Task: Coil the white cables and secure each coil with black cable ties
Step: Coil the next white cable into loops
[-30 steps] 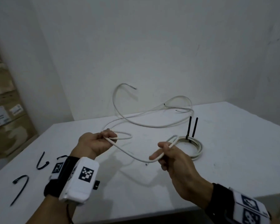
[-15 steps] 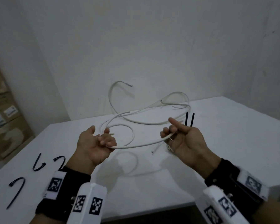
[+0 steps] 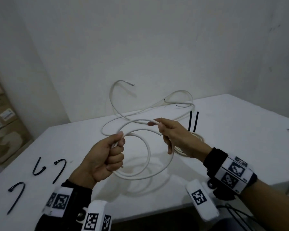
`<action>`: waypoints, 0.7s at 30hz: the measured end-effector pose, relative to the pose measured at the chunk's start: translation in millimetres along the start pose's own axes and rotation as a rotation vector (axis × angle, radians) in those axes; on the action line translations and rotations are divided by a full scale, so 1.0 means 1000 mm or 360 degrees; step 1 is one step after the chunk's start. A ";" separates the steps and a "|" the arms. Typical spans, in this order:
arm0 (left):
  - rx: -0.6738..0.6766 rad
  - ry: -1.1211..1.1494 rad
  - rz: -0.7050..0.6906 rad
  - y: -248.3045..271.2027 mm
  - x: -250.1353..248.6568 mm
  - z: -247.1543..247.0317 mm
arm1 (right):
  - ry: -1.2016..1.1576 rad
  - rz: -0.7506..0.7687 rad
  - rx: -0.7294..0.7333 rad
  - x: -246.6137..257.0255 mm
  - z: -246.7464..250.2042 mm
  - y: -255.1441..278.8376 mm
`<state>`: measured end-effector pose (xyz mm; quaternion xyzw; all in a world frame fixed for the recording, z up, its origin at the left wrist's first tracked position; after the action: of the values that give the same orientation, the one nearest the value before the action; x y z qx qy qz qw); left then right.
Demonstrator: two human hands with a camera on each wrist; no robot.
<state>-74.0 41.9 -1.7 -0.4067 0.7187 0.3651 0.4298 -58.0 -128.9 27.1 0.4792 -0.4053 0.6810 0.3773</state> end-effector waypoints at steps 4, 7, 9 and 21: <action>0.0005 -0.0122 0.0037 -0.003 0.005 -0.006 | -0.0223 -0.0103 0.0144 -0.007 -0.016 -0.003; 0.0006 -0.0260 0.0107 -0.003 0.011 -0.008 | -0.0501 -0.0276 0.0347 -0.012 -0.026 -0.002; -0.0001 -0.0341 0.0144 -0.002 0.015 -0.008 | -0.0543 -0.0348 0.0458 -0.012 -0.028 0.000; -0.0055 -0.0943 0.0095 -0.002 0.015 -0.032 | 0.0663 -0.0089 0.0388 -0.003 -0.043 -0.004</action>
<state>-87.1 8.8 -4.1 -0.2686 0.5673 0.4925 0.6029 -68.1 -88.5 16.3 0.3815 -0.2201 0.7983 0.4108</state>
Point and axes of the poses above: each hand's wrist, its own y-axis away from the middle knuckle, its own z-axis out of the back of the hand, x = y × z, the point moved 9 cm from there along -y, towards the middle knuckle, and after that the axes turned 8 degrees about x, right-handed, at the moved point
